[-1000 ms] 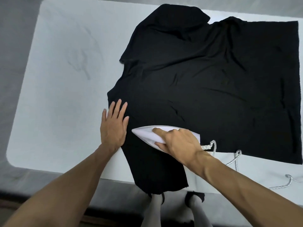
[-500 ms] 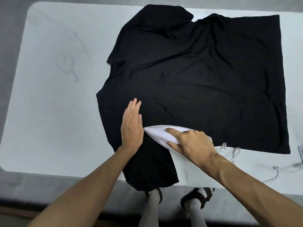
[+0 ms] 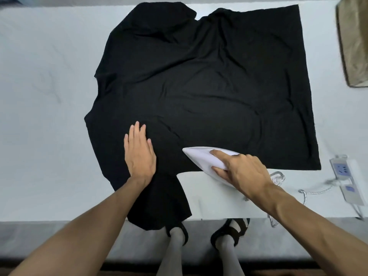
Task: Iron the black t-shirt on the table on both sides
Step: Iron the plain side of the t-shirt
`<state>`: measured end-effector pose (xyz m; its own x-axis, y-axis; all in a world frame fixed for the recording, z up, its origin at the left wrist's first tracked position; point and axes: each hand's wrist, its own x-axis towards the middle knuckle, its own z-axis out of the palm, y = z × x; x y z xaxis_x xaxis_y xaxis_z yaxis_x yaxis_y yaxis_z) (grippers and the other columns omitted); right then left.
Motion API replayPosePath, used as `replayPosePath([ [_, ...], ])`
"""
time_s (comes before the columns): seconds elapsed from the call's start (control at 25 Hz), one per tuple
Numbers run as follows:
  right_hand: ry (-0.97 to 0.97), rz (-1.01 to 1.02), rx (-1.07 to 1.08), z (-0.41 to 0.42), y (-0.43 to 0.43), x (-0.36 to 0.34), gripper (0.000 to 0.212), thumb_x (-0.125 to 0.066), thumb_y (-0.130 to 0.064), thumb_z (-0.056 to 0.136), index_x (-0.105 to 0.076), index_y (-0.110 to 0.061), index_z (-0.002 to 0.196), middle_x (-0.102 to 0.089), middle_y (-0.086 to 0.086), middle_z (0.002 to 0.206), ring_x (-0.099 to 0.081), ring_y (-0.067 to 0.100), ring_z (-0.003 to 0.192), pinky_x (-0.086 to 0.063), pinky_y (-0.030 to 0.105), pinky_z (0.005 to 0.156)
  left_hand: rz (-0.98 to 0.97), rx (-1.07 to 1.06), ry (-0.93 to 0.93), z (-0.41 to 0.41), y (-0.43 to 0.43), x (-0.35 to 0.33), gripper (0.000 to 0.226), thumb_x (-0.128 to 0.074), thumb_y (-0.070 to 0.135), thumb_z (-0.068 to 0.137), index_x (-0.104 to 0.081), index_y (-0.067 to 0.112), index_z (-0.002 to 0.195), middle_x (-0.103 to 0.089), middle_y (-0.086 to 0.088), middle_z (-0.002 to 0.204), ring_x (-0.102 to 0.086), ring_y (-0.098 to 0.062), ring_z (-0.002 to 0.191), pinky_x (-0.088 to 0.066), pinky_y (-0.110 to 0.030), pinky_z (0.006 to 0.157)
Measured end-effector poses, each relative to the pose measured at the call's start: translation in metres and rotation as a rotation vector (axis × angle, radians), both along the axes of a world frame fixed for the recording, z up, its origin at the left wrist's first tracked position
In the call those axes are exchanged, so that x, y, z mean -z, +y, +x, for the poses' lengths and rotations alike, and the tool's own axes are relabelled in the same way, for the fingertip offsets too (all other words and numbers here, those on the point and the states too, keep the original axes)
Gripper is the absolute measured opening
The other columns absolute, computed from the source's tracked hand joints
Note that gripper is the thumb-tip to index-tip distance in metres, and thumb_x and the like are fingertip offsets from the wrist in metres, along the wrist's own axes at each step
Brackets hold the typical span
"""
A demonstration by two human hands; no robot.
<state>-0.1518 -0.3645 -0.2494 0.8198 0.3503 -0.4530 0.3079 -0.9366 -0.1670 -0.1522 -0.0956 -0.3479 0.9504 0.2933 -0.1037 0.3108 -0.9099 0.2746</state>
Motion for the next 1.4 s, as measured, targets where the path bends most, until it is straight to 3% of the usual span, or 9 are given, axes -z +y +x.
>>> replayPosePath([
  [0.12, 0.002, -0.008, -0.015, 0.001, -0.002, -0.004, 0.042, -0.036, -0.052, 0.096, -0.036, -0.041, 0.137, -0.069, 0.003, 0.091, -0.063, 0.030, 0.080, -0.029, 0.032, 0.059, -0.098, -0.012, -0.029, -0.005, -0.051, -0.001, 0.045, -0.037, 0.015, 0.103, -0.036, 0.009, 0.148, -0.032, -0.005, 0.158, -0.024, -0.019, 0.148, -0.018, -0.037, 0.123],
  [0.24, -0.004, -0.017, -0.017, 0.001, -0.006, -0.003, 0.042, -0.036, -0.051, 0.097, -0.035, -0.041, 0.137, -0.069, 0.002, 0.090, -0.061, 0.030, 0.075, -0.028, 0.032, 0.057, -0.020, -0.008, 0.027, -0.010, -0.068, 0.008, 0.048, -0.032, 0.028, 0.105, -0.030, 0.012, 0.150, -0.025, -0.002, 0.161, -0.018, -0.018, 0.150, -0.016, -0.039, 0.123],
  [0.4, -0.057, 0.011, 0.057, -0.002, -0.021, -0.001, 0.037, -0.040, -0.049, 0.094, -0.044, -0.039, 0.130, -0.066, 0.003, 0.075, -0.044, 0.031, 0.058, -0.030, 0.031, 0.054, 0.018, -0.003, 0.084, -0.008, -0.065, 0.005, 0.050, -0.032, 0.030, 0.104, -0.029, 0.012, 0.151, -0.021, 0.000, 0.162, -0.015, -0.017, 0.150, -0.015, -0.039, 0.123],
  [0.56, -0.100, 0.016, 0.114, -0.003, -0.049, 0.005, 0.035, -0.044, -0.049, 0.092, -0.048, -0.040, 0.125, -0.064, 0.004, 0.070, -0.057, 0.034, 0.061, -0.031, 0.032, 0.053, 0.050, -0.007, 0.109, -0.007, -0.070, 0.004, 0.052, -0.030, 0.034, 0.104, -0.027, 0.012, 0.152, -0.019, -0.001, 0.163, -0.013, -0.017, 0.151, -0.014, -0.040, 0.123],
  [0.8, -0.113, 0.011, 0.149, -0.005, -0.057, 0.009, 0.034, -0.045, -0.047, 0.092, -0.049, -0.039, 0.125, -0.063, 0.004, 0.070, -0.040, 0.031, 0.056, -0.031, 0.032, 0.054, 0.069, -0.010, 0.111, -0.010, -0.099, 0.001, 0.058, -0.032, 0.034, 0.103, -0.025, 0.003, 0.151, -0.019, -0.013, 0.162, -0.016, -0.026, 0.151, -0.017, -0.044, 0.122],
  [1.0, -0.101, 0.037, 0.165, -0.004, -0.064, 0.010, 0.034, -0.045, -0.047, 0.092, -0.049, -0.039, 0.125, -0.064, 0.005, 0.072, -0.047, 0.034, 0.058, -0.031, 0.032, 0.055, 0.077, -0.098, 0.122, -0.012, -0.146, 0.009, 0.063, -0.022, 0.042, 0.104, -0.016, 0.004, 0.154, -0.014, -0.013, 0.163, -0.012, -0.026, 0.151, -0.018, -0.045, 0.122],
  [1.12, -0.100, 0.044, 0.267, -0.005, -0.094, 0.009, 0.035, -0.047, -0.050, 0.093, -0.047, -0.040, 0.126, -0.066, 0.009, 0.074, -0.060, 0.038, 0.067, -0.036, 0.034, 0.056, 0.142, -0.069, 0.135, -0.013, -0.142, 0.014, 0.065, -0.018, 0.044, 0.104, -0.013, 0.005, 0.155, -0.012, -0.013, 0.164, -0.011, -0.027, 0.151, -0.016, -0.045, 0.122],
  [1.32, -0.066, 0.081, 0.626, -0.008, -0.160, 0.007, 0.035, -0.044, -0.051, 0.092, -0.042, -0.042, 0.126, -0.063, 0.009, 0.075, -0.057, 0.036, 0.071, -0.043, 0.036, 0.061, 0.151, -0.067, 0.152, -0.012, -0.147, 0.011, 0.063, -0.024, 0.042, 0.105, -0.016, 0.003, 0.154, -0.013, -0.016, 0.163, -0.012, -0.029, 0.151, -0.018, -0.048, 0.121],
  [1.4, -0.065, 0.080, 0.675, -0.010, -0.169, 0.007, 0.036, -0.043, -0.051, 0.092, -0.042, -0.041, 0.126, -0.064, 0.010, 0.078, -0.056, 0.036, 0.074, -0.042, 0.036, 0.063, 0.158, -0.061, 0.127, -0.012, -0.149, 0.006, 0.060, -0.033, 0.037, 0.105, -0.020, 0.002, 0.153, -0.016, -0.019, 0.162, -0.015, -0.032, 0.150, -0.020, -0.050, 0.120],
])
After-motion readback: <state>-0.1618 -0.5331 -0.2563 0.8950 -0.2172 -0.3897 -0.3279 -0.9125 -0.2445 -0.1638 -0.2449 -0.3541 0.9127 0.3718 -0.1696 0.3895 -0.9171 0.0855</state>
